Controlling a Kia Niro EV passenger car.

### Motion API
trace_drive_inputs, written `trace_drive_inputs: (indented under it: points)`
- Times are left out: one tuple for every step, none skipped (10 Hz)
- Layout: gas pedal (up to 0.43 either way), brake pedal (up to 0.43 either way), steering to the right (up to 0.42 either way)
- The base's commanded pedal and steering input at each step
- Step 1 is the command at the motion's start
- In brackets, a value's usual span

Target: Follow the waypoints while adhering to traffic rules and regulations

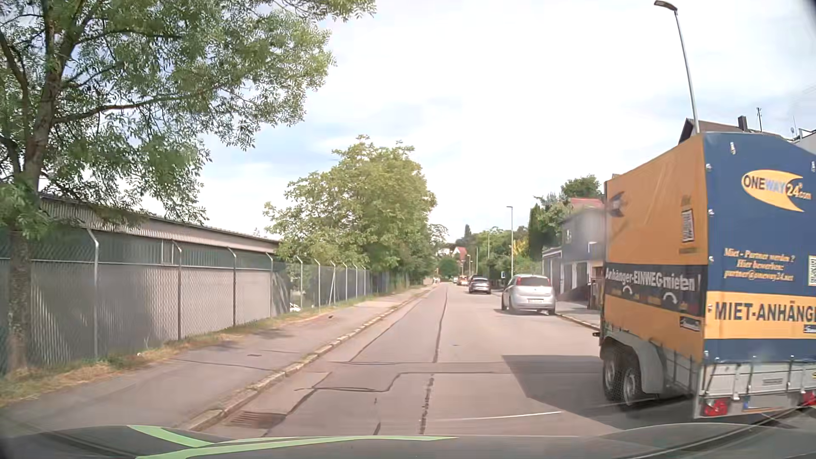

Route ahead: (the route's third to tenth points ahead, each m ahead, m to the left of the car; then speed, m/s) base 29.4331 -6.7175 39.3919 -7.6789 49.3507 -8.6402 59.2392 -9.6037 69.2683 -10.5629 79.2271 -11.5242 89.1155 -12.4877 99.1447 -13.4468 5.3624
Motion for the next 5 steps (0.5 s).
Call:
trace_drive_inputs:
  points:
    - [0.059,0.000,0.025]
    - [0.059,0.000,0.028]
    - [0.059,0.000,0.030]
    - [0.059,0.000,0.031]
    - [0.059,0.000,0.033]
